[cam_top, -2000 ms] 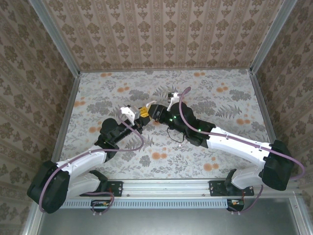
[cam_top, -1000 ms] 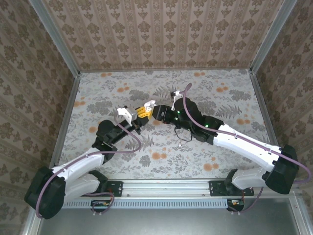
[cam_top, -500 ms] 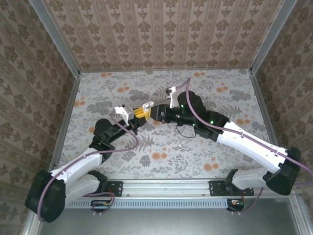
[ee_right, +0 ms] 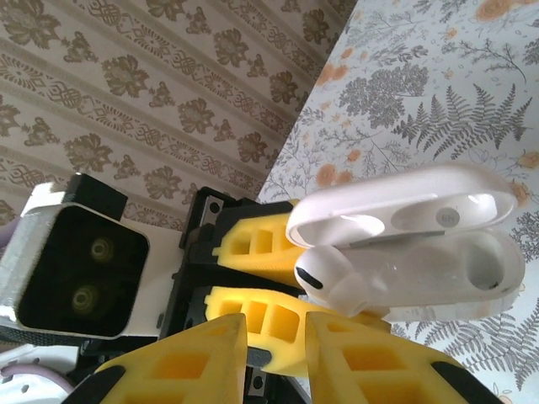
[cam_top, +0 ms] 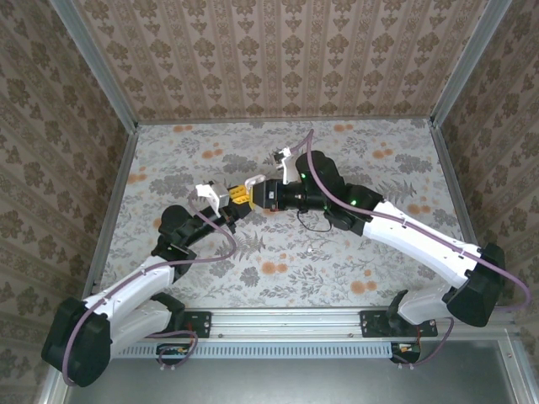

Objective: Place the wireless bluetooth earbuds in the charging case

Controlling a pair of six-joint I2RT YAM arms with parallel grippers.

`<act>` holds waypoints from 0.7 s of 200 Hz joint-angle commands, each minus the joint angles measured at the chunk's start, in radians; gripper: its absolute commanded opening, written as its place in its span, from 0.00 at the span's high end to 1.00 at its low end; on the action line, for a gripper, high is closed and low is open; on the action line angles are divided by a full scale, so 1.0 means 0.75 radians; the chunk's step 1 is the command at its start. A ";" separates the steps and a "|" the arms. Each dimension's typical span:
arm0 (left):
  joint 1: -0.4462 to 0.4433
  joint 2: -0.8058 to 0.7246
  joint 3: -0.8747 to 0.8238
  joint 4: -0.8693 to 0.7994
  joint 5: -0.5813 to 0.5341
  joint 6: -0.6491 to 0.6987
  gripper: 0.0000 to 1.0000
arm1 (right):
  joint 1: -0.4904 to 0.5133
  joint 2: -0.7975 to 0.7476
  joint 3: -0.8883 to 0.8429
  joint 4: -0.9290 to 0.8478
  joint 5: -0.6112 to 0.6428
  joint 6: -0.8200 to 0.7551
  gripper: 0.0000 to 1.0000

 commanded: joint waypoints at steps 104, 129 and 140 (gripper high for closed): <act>0.013 -0.019 0.031 0.012 0.031 -0.016 1.00 | -0.048 -0.007 0.015 -0.011 -0.028 -0.016 0.80; 0.013 -0.019 0.034 0.012 0.032 -0.016 1.00 | -0.047 -0.028 -0.003 -0.007 -0.029 -0.015 0.82; 0.015 -0.017 0.036 0.012 0.031 -0.017 1.00 | -0.047 -0.030 -0.011 -0.004 -0.033 -0.009 0.83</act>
